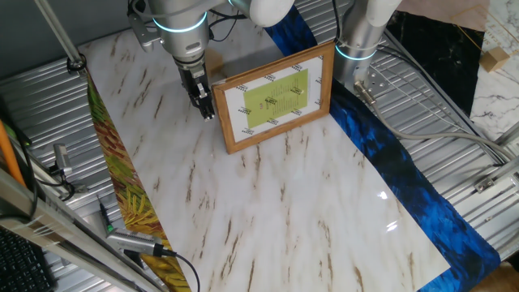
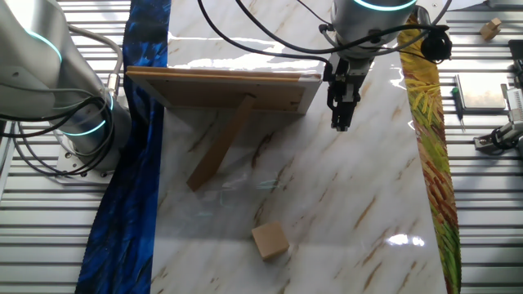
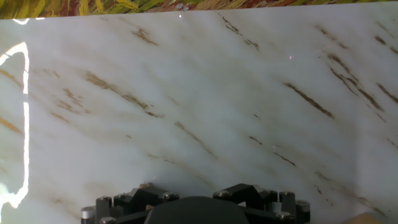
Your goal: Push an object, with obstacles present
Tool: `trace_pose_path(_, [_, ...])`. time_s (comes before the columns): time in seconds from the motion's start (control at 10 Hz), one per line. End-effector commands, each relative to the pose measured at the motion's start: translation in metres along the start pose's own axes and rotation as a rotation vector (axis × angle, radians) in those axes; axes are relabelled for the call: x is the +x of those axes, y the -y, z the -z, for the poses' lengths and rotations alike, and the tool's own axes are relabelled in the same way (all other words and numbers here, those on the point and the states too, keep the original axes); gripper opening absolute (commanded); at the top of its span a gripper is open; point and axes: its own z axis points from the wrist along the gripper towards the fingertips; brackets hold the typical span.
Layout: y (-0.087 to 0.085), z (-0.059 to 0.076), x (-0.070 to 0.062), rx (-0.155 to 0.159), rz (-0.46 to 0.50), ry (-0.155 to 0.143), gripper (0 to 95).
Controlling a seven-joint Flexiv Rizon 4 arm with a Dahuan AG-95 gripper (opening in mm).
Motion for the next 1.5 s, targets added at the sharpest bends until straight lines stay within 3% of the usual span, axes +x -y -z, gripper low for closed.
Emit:
trace_pose_path(0.1, [0.0,0.0,0.0001,-0.028,0.223,0.03,0.0])
trace_pose_path(0.3, [0.0,0.0,0.0001,-0.024,0.177,0.026,0.0])
trace_pose_path(0.9, [0.0,0.0,0.0001,-0.021,0.177,0.024,0.0])
trace_pose_path(1.1, [0.0,0.0,0.0001,-0.024,0.228,0.024,0.0])
trace_pose_path(1.5, [0.0,0.0,0.0001,-0.02,0.239,0.023,0.0])
